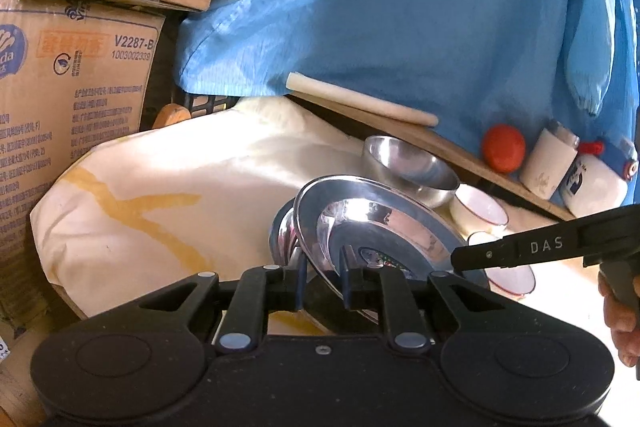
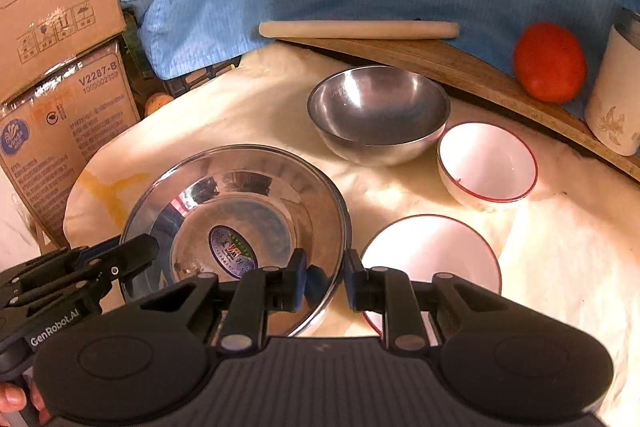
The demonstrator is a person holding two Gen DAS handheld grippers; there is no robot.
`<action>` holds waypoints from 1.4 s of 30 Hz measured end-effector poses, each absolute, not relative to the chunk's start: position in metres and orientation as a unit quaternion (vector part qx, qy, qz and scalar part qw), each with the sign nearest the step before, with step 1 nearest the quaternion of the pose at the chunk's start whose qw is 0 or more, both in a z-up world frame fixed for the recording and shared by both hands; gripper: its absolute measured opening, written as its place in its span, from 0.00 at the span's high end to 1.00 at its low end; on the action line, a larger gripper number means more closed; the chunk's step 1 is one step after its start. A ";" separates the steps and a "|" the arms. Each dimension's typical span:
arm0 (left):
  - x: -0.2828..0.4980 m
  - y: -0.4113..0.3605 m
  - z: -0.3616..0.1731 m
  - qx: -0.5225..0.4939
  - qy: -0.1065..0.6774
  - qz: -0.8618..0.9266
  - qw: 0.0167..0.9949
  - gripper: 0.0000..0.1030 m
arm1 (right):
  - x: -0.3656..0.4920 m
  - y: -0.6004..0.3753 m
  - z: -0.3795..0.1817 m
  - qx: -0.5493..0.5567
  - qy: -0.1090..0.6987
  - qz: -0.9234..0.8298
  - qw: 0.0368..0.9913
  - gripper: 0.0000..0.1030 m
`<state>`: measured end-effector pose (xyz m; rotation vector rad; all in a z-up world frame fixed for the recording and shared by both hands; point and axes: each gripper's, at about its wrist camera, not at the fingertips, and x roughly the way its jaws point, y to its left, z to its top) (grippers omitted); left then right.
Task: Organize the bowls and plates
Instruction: 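Lower the logo plate onto the large plate stack and open the left gripper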
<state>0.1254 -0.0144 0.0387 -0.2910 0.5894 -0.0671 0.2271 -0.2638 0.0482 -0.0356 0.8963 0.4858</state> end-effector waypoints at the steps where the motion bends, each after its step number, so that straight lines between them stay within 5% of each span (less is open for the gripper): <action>1: 0.125 -0.015 0.039 -0.141 0.291 -0.033 0.946 0.82 | 0.226 -0.263 0.048 -0.020 0.429 0.232 0.873 0.78; 20: 0.127 -0.018 0.037 -0.098 0.297 -0.029 0.949 0.78 | 0.221 -0.249 0.053 -0.037 0.423 0.247 0.871 0.82; 25: 0.128 -0.019 0.036 -0.092 0.298 -0.028 0.950 0.60 | 0.222 -0.255 0.053 -0.026 0.418 0.246 0.874 0.80; 30: 0.129 -0.014 0.030 -0.106 0.306 -0.029 0.946 0.58 | 0.220 -0.260 0.054 -0.016 0.412 0.245 0.878 0.78; 42: 0.133 -0.003 0.047 -0.130 0.262 -0.009 0.956 0.19 | 0.228 -0.288 0.059 0.041 0.381 0.239 0.892 0.29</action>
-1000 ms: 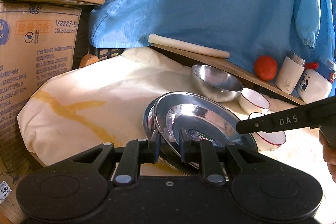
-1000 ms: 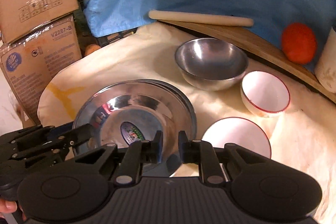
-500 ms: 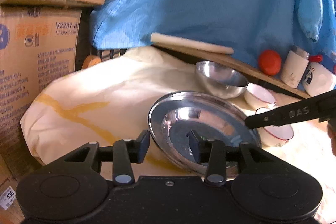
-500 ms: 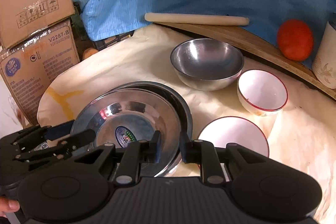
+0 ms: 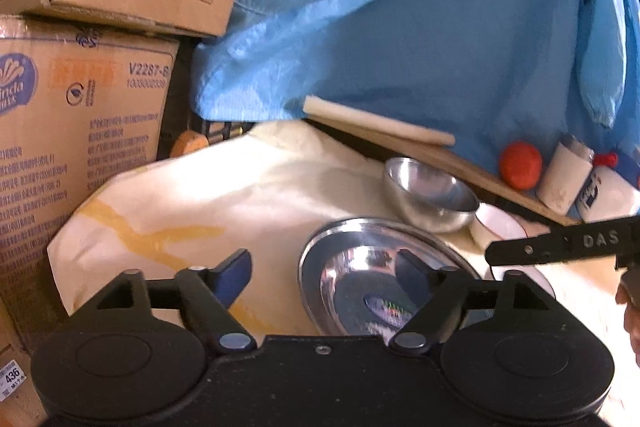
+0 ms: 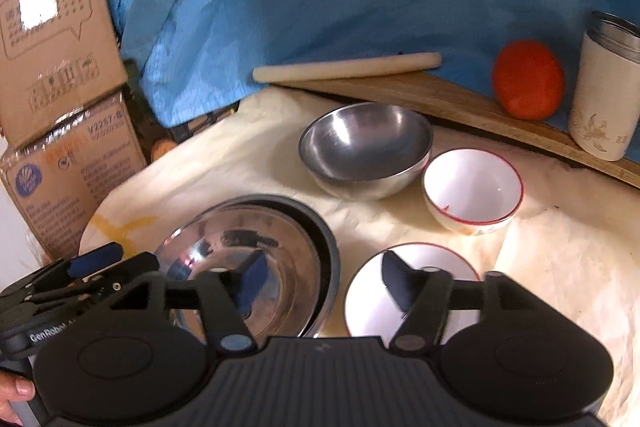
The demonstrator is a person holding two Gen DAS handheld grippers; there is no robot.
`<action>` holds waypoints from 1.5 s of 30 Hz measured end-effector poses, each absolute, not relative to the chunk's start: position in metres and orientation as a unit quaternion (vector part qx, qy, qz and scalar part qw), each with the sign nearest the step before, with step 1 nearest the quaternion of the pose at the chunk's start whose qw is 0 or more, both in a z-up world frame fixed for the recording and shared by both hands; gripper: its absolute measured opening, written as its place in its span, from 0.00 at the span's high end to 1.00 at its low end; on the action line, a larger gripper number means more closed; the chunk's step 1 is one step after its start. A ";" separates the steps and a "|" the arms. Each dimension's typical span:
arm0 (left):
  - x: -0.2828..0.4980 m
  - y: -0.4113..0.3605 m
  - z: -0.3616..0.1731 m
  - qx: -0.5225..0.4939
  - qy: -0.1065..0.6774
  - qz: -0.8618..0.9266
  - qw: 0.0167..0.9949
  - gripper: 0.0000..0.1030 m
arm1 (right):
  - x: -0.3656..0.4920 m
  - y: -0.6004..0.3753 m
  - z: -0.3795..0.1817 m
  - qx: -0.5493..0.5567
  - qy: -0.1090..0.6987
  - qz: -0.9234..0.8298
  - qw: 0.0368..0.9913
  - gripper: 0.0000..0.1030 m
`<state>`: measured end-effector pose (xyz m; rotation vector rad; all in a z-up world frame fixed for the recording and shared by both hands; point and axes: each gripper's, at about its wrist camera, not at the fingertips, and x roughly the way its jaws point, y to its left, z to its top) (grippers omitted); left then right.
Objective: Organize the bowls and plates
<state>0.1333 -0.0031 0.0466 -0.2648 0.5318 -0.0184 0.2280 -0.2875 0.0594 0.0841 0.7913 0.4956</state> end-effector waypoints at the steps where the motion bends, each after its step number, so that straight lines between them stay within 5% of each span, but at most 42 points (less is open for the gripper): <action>1: 0.135 -0.003 0.048 -0.131 0.260 -0.009 0.957 0.15 | 0.229 -0.289 0.060 0.043 0.379 0.238 0.893 0.25; 5: 0.146 -0.002 0.051 -0.138 0.254 -0.011 0.957 0.02 | 0.231 -0.297 0.060 0.054 0.364 0.235 0.900 0.12; 8: 0.158 -0.001 0.055 -0.146 0.256 -0.021 0.955 0.01 | 0.235 -0.303 0.061 0.062 0.350 0.230 0.906 0.05; 31: 0.307 -0.017 0.044 -0.169 0.361 -0.064 0.915 0.01 | 0.366 -0.330 0.050 0.181 0.363 0.248 0.880 0.03; 36: 0.327 -0.024 0.033 -0.170 0.386 -0.070 0.904 0.01 | 0.375 -0.325 0.046 0.188 0.367 0.255 0.875 0.09; 45: 0.338 -0.029 0.025 -0.193 0.405 -0.089 0.889 0.10 | 0.380 -0.325 0.033 0.193 0.384 0.252 0.867 0.37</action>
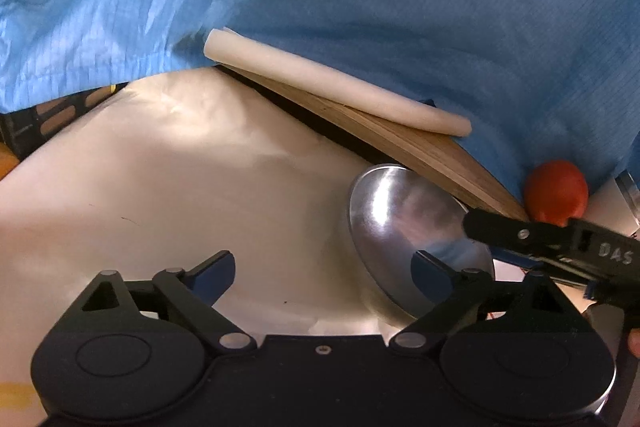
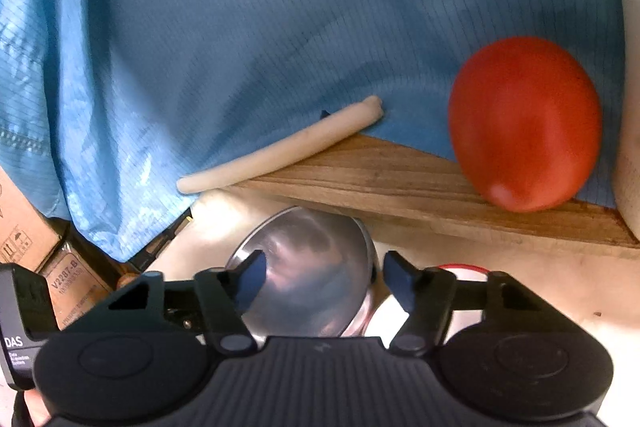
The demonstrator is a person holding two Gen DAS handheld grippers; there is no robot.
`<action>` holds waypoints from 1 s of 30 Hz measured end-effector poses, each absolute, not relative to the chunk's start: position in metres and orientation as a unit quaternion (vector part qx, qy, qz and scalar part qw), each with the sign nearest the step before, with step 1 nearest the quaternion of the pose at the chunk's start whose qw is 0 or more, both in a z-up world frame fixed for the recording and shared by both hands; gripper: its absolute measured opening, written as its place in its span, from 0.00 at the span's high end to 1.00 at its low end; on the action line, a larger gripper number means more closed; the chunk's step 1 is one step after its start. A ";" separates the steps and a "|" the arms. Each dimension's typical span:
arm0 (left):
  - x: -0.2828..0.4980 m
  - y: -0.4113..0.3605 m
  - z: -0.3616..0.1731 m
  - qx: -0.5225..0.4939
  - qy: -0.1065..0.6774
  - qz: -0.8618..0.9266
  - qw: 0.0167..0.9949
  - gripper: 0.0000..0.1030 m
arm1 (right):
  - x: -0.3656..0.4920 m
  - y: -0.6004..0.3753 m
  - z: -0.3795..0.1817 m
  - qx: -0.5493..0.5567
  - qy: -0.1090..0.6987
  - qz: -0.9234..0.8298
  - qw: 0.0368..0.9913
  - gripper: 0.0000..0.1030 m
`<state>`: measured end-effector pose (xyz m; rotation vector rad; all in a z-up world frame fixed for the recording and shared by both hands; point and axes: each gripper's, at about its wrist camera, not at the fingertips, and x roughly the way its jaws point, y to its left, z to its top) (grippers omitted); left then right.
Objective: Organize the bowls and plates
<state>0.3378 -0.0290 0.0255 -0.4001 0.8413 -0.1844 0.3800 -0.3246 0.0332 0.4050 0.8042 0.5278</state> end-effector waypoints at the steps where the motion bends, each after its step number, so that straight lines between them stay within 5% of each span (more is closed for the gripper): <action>1: 0.338 -0.029 0.025 -0.195 0.406 -0.090 0.889 0.12 | 0.380 -0.324 0.032 0.191 0.386 0.250 0.867 0.39; 7: 0.339 -0.026 0.025 -0.216 0.413 -0.095 0.880 0.29 | 0.380 -0.324 0.029 0.183 0.389 0.234 0.872 0.55; 16: 0.340 -0.023 0.028 -0.224 0.415 -0.105 0.876 0.77 | 0.381 -0.325 0.021 0.195 0.404 0.236 0.862 0.81; 30: 0.314 -0.019 0.054 -0.210 0.393 -0.101 0.890 0.78 | 0.360 -0.320 0.033 0.190 0.400 0.240 0.864 0.85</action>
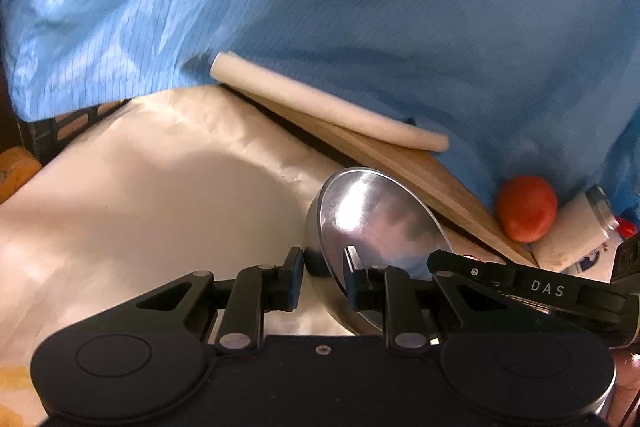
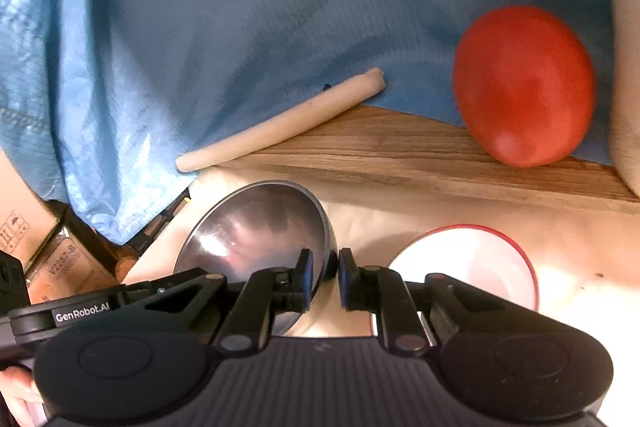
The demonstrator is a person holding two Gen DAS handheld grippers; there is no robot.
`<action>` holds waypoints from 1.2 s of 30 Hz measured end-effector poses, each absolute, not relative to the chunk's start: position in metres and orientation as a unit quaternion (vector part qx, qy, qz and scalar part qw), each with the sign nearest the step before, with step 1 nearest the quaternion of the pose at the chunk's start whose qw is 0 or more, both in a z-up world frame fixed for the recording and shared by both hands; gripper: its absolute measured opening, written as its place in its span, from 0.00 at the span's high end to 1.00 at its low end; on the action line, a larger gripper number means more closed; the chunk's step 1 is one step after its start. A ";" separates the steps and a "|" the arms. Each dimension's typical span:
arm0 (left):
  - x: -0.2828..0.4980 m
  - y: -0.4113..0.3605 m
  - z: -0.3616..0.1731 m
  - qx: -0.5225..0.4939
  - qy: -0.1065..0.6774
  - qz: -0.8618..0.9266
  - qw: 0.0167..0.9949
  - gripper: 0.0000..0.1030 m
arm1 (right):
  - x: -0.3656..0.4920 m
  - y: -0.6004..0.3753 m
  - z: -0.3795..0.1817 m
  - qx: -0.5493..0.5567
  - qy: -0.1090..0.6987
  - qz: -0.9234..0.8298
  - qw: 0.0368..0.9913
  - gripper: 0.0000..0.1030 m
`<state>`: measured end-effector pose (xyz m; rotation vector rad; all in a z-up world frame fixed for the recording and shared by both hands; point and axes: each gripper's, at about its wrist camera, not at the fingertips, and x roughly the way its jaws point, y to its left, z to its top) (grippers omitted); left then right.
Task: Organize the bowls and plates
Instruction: 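Lift the steel bowl and carry it toward the plate stack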
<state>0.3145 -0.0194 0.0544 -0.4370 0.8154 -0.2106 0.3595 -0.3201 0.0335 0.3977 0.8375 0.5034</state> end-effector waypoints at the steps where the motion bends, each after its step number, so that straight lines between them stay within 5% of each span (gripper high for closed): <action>1: 0.311 -0.021 0.058 -0.209 0.390 -0.105 0.891 0.78 | 0.354 -0.322 0.037 0.189 0.396 0.239 0.866 0.85; 17: 0.223 -0.104 0.092 -0.185 0.380 -0.229 0.877 0.78 | 0.218 -0.412 0.093 0.181 0.366 0.136 0.903 0.85; 36: 0.148 -0.174 0.053 -0.136 0.446 -0.312 0.828 0.77 | 0.110 -0.477 0.051 0.184 0.421 0.063 0.886 0.85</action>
